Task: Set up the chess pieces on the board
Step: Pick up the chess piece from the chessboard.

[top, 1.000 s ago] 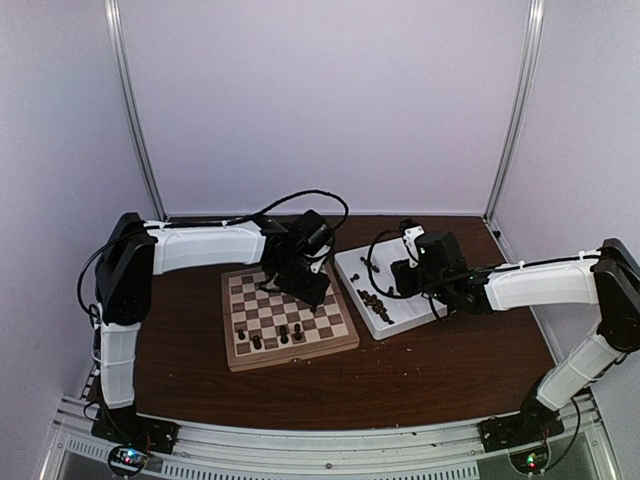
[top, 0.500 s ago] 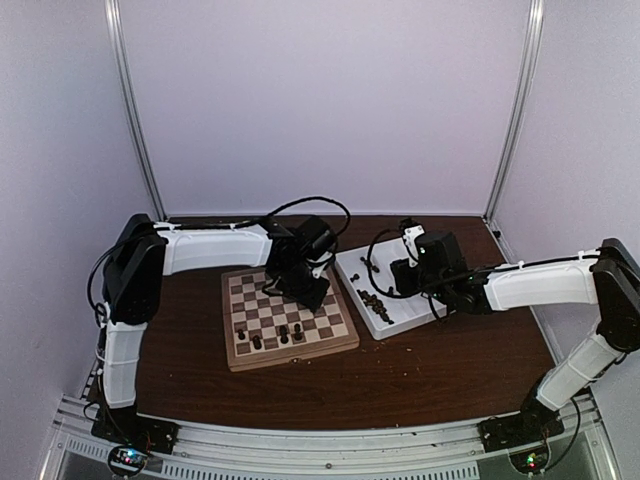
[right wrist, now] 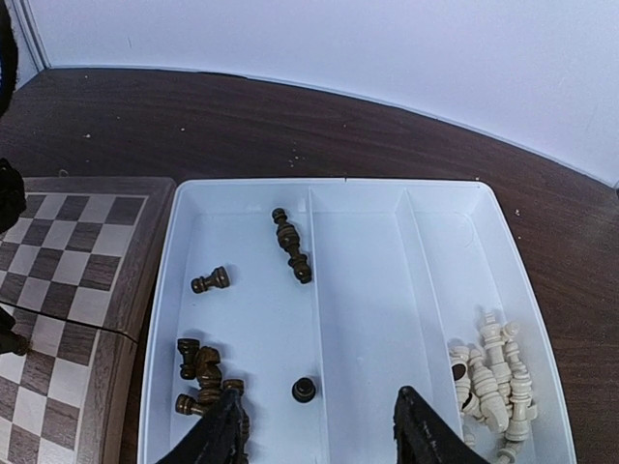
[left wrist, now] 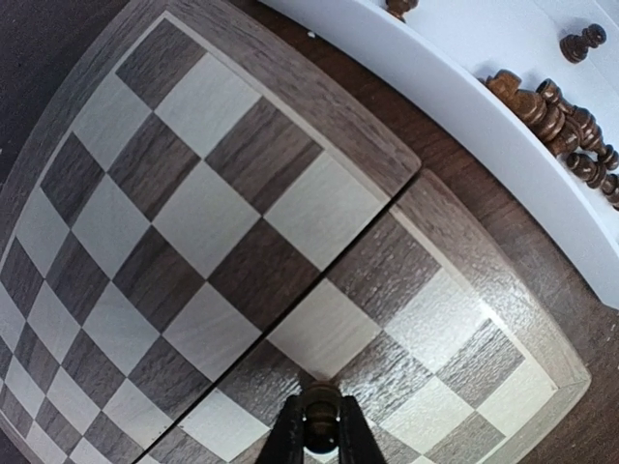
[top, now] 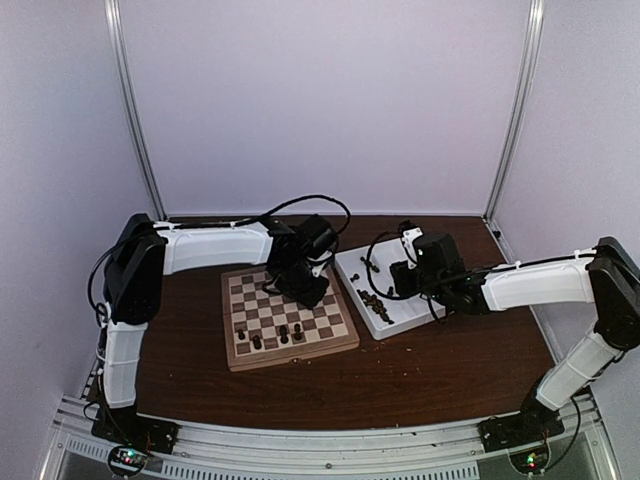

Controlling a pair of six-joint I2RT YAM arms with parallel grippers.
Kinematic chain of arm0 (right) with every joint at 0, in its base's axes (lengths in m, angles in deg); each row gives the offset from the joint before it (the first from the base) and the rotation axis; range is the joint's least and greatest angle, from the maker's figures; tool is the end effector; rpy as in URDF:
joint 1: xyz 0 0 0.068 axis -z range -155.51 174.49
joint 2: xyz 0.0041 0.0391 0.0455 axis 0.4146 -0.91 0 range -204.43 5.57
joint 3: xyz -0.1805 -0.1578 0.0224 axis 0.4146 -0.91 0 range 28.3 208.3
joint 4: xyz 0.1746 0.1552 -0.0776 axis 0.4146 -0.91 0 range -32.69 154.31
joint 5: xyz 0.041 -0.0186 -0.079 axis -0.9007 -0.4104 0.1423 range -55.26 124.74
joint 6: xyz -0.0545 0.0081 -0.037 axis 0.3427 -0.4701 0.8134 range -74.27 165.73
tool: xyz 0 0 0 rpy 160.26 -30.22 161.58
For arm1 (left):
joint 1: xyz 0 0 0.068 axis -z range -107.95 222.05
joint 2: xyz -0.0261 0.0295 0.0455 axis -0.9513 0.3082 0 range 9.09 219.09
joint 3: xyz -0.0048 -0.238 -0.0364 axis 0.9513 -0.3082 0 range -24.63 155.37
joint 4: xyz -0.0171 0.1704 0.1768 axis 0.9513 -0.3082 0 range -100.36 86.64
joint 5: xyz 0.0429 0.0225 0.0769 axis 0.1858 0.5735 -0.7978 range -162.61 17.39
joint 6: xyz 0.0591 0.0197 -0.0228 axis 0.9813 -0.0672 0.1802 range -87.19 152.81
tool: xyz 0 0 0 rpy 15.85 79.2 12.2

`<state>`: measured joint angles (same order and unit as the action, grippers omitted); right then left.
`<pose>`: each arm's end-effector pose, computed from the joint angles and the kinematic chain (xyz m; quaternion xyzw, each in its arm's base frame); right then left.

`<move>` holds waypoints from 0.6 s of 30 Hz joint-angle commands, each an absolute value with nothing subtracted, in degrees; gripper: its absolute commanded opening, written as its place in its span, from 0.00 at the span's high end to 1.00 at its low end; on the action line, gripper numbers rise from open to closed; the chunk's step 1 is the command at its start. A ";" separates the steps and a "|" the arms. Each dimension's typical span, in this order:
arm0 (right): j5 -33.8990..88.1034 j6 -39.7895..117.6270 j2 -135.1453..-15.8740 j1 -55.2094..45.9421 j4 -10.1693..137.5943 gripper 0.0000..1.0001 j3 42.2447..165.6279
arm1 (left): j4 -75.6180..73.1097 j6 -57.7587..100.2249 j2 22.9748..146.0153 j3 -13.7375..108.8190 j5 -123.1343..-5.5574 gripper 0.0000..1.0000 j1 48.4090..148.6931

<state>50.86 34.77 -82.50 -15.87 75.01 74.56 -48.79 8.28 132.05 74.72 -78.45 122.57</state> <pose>0.2602 0.2021 0.1722 -0.1522 0.8515 0.1007 0.4916 0.2739 -0.3240 0.1526 0.2118 0.9590 -0.0709 0.1746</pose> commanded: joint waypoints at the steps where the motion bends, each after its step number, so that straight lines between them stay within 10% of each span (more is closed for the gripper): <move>1: 51.59 34.06 -83.46 -15.52 74.66 0.48 75.89 | -51.45 8.64 130.51 76.36 -81.09 0.95 123.12; 18: 50.99 34.17 -84.17 -15.53 74.33 0.48 76.47 | -47.08 2.19 109.12 53.27 -85.03 0.98 122.94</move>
